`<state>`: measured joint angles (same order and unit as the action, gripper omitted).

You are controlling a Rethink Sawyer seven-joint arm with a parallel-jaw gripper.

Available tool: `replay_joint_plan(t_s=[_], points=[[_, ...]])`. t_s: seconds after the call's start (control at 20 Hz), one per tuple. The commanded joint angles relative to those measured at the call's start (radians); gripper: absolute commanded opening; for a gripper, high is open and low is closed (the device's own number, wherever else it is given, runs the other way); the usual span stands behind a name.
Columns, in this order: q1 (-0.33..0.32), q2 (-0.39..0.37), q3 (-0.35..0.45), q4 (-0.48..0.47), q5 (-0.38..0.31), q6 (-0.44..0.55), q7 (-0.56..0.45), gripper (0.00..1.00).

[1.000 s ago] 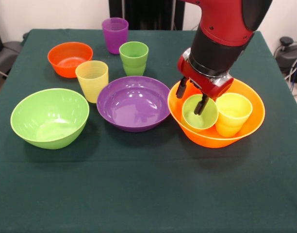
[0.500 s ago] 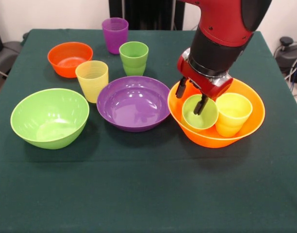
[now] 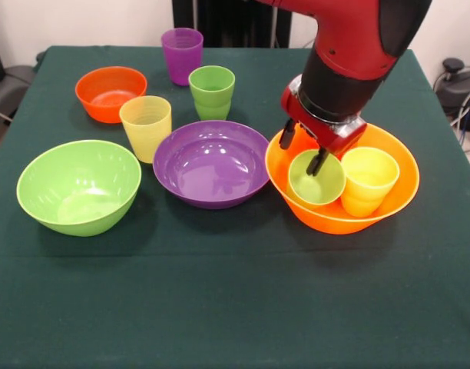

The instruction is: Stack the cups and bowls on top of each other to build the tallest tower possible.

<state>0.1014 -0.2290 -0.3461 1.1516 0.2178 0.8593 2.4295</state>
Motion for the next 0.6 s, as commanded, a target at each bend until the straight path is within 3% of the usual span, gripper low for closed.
replay_joint_plan(t_s=[0.05, 0.35, 0.6], points=[[-0.013, 0.053, 0.107, -0.027, -0.006, 0.115, 0.054, 1.0], [-0.009, 0.064, 0.092, -0.044, -0.025, 0.186, 0.037, 1.0], [-0.01, 0.061, 0.091, -0.036, -0.025, 0.19, 0.033, 1.0]])
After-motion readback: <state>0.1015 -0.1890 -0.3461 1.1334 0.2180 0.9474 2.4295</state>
